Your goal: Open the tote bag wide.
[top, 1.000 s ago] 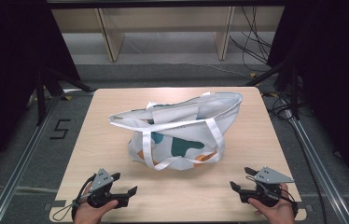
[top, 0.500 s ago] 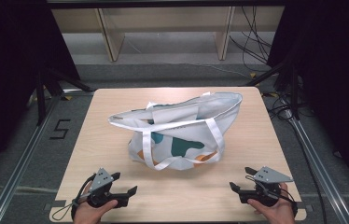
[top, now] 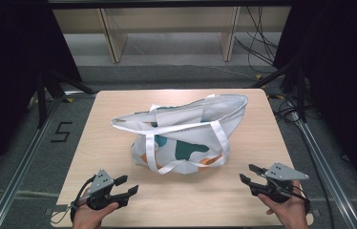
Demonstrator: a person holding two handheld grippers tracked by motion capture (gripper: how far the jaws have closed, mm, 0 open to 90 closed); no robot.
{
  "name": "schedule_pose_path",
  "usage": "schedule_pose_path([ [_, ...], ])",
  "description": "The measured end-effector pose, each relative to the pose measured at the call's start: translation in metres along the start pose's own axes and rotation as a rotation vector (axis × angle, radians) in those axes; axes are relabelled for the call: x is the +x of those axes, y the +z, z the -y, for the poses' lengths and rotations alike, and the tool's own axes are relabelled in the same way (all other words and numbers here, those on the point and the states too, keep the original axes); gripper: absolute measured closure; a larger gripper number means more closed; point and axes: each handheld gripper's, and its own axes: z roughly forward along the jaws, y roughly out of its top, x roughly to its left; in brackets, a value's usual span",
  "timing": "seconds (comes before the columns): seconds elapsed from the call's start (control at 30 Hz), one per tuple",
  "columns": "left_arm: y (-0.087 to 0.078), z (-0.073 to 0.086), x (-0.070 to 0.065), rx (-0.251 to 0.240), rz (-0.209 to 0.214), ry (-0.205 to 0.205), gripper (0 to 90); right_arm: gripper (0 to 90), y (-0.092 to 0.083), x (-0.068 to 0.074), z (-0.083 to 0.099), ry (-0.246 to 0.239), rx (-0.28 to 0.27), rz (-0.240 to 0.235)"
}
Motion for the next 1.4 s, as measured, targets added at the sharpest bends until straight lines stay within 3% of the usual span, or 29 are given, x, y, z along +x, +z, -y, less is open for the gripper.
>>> schedule_pose_path([
  [0.03, -0.001, -0.003, -0.003, 0.002, -0.001, 0.041, 53.7, 57.4, 0.000, -0.002, -0.003, -0.030, -0.007, 0.005],
  [0.1, -0.001, -0.003, -0.004, -0.002, 0.016, 0.043, 57.9, 61.7, -0.001, -0.001, -0.005, -0.022, -0.005, 0.003],
  [0.13, -0.002, -0.004, -0.005, 0.002, 0.016, 0.054, 68.1, 68.9, -0.001, -0.001, -0.009, -0.018, -0.017, 0.004],
  [0.17, -0.001, -0.005, -0.005, -0.010, 0.023, 0.060, 68.1, 68.9, -0.001, -0.001, -0.009, -0.018, -0.017, 0.004],
  [0.27, -0.003, -0.009, -0.006, -0.017, 0.020, 0.083, 82.3, 81.3, 0.000, -0.008, -0.020, -0.073, -0.052, -0.014],
  [0.33, -0.005, -0.016, -0.005, -0.030, 0.032, 0.090, 86.6, 84.7, -0.001, -0.007, -0.027, -0.059, -0.040, -0.016],
  [0.4, -0.007, -0.020, -0.004, -0.029, 0.032, 0.095, 89.3, 86.9, -0.001, -0.008, -0.031, -0.081, -0.058, -0.016],
  [0.5, -0.012, -0.033, -0.003, -0.045, 0.040, 0.109, 89.5, 89.9, -0.003, -0.009, -0.047, -0.111, -0.085, -0.017],
  [0.57, -0.022, -0.051, -0.003, -0.070, 0.049, 0.123, 89.6, 90.0, -0.007, -0.010, -0.067, -0.148, -0.104, -0.024],
  [0.6, -0.022, -0.051, -0.003, -0.070, 0.049, 0.123, 89.6, 90.0, -0.007, -0.010, -0.067, -0.148, -0.104, -0.024],
  [0.63, -0.030, -0.069, 0.000, -0.097, 0.050, 0.142, 89.6, 90.0, -0.010, -0.012, -0.081, -0.179, -0.127, -0.018],
  [0.67, -0.030, -0.069, 0.000, -0.097, 0.050, 0.142, 89.6, 90.0, -0.010, -0.012, -0.081, -0.179, -0.127, -0.018],
  [0.7, -0.035, -0.087, 0.002, -0.117, 0.033, 0.166, 89.6, 90.0, -0.012, -0.014, -0.096, -0.174, -0.142, -0.023],
  [0.77, -0.037, -0.095, 0.004, -0.127, 0.026, 0.163, 89.6, 90.0, -0.013, -0.017, -0.112, -0.201, -0.169, 0.003],
  [0.8, -0.039, -0.111, 0.007, -0.145, 0.021, 0.167, 89.6, 90.0, -0.012, -0.018, -0.119, -0.201, -0.171, 0.002],
  [0.83, -0.039, -0.111, 0.007, -0.145, 0.021, 0.167, 89.6, 90.0, -0.012, -0.018, -0.119, -0.201, -0.171, 0.002],
  [0.87, -0.039, -0.127, 0.010, -0.159, 0.020, 0.157, 89.6, 90.0, -0.010, -0.019, -0.133, -0.214, -0.181, 0.006],
  [0.9, -0.039, -0.127, 0.010, -0.159, 0.020, 0.157, 89.6, 90.0, -0.009, -0.020, -0.139, -0.217, -0.190, 0.010],
  [0.97, -0.035, -0.149, 0.016, -0.166, 0.026, 0.144, 89.6, 90.0, -0.005, -0.022, -0.153, -0.219, -0.191, 0.012],
  [1.07, -0.027, -0.161, 0.022, -0.154, 0.016, 0.137, 89.6, 90.0, 0.003, -0.026, -0.170, -0.225, -0.178, 0.016],
  [1.23, -0.012, -0.175, 0.034, -0.125, -0.004, 0.130, 89.6, 90.0, 0.017, -0.033, -0.184, -0.241, -0.143, 0.024],
  [1.27, -0.010, -0.177, 0.036, -0.122, -0.008, 0.124, 89.6, 90.0, 0.022, -0.036, -0.187, -0.238, -0.113, 0.033],
  [1.4, 0.011, -0.183, 0.049, -0.093, -0.029, 0.112, 89.6, 90.0, 0.034, -0.043, -0.190, -0.223, -0.085, 0.039],
])
